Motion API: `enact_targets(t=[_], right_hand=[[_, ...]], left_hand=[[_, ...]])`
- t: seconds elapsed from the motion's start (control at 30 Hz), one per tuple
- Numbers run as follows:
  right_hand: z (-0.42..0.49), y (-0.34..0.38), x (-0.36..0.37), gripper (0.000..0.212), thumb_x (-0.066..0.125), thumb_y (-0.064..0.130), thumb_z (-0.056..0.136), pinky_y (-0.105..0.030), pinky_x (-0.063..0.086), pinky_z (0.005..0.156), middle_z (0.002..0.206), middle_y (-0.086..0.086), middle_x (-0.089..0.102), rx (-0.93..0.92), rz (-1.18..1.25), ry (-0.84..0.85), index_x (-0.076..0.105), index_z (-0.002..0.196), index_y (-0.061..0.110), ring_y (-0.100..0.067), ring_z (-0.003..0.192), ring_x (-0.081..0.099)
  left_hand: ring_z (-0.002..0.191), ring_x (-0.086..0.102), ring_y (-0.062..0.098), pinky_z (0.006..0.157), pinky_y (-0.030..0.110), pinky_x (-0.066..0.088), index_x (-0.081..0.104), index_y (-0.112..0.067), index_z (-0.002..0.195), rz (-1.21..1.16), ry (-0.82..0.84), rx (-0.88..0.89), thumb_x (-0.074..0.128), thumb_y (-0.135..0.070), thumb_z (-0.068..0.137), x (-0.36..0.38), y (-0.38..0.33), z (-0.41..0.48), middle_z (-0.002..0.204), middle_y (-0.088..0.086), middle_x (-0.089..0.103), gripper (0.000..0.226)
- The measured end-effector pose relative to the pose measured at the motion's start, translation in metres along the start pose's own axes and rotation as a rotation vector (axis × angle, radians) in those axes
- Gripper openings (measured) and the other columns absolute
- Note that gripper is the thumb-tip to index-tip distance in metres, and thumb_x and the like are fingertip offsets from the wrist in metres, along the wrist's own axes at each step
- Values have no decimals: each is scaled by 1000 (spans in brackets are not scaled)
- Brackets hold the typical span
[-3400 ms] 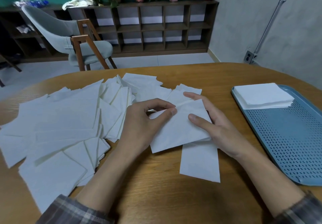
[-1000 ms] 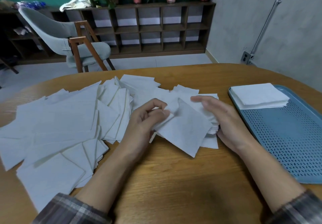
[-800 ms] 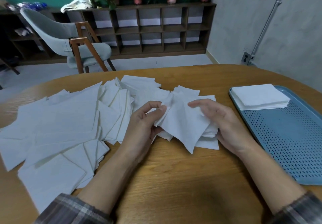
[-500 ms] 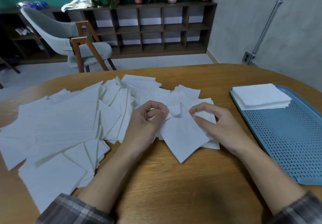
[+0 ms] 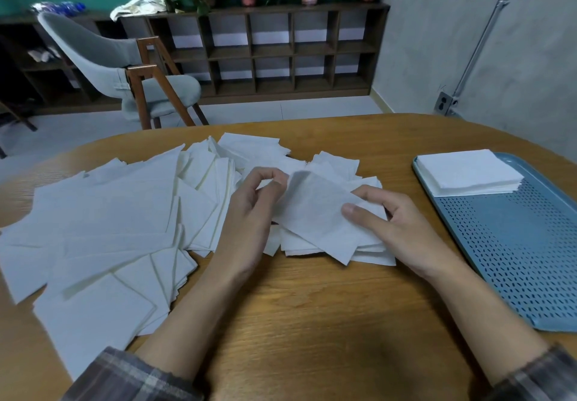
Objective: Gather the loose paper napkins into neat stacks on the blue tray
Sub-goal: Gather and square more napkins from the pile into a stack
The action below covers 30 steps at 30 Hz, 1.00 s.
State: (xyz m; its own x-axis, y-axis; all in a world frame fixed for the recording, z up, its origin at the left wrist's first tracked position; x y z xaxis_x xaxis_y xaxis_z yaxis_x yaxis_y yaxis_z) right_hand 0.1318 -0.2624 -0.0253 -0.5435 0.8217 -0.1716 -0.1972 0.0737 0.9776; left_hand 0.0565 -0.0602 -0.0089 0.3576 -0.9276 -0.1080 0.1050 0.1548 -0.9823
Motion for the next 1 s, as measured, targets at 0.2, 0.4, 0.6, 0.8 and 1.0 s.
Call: enact_targets(t=[0.2, 0.4, 0.6, 0.8, 1.0], right_hand=[[-1, 3, 5, 18, 66, 28, 99, -23, 52, 84, 107, -2, 77, 9, -52, 35, 76, 106, 15, -15, 99, 73], [-2, 5, 7, 26, 70, 29, 93, -17, 49, 90, 120, 11, 74, 10, -60, 18, 73, 119, 25, -5, 115, 68], [-4, 10, 5, 68, 82, 26, 89, -33, 48, 109, 141, 12, 63, -41, 2, 8, 50, 144, 49, -9, 131, 60], [-2, 6, 7, 71, 82, 19, 89, -31, 55, 99, 137, 3, 67, -19, 137, 3, 50, 146, 45, -15, 126, 64], [-1, 3, 6, 57, 75, 23, 91, -29, 57, 92, 132, 7, 70, -3, 121, -37, 55, 139, 47, -14, 120, 68]], left_hand=[[116, 65, 6, 94, 14, 50, 38, -52, 149, 253, 207, 270, 81, -57, 84, 8, -22, -9, 122, -24, 69, 78], [123, 58, -6, 99, 16, 46, 55, -31, 140, 386, 97, 446, 74, -15, 98, 5, -29, -10, 137, -32, 58, 49], [122, 62, 9, 102, 49, 56, 64, -32, 119, 73, -16, 230, 73, -9, 98, -2, -12, -1, 125, -22, 65, 32], [116, 65, 3, 101, 28, 50, 73, -25, 104, 97, -17, 199, 73, -8, 97, 11, -3, -4, 111, -19, 73, 19], [117, 64, -5, 104, 23, 49, 79, -30, 105, 154, 11, 158, 76, -17, 96, 16, -1, -9, 112, -25, 75, 16]])
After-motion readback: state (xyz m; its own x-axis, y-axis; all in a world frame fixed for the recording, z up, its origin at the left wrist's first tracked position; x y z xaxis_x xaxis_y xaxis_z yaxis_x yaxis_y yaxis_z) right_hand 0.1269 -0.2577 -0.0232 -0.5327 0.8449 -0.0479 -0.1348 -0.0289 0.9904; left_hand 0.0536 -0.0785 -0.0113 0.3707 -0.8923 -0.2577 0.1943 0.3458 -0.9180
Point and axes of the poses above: each hand's wrist, its own z-axis towards the middle knuckle, its own x-axis out of the palm, y = z × x, the point moved 6 cm from there along z, towards the middle knuckle
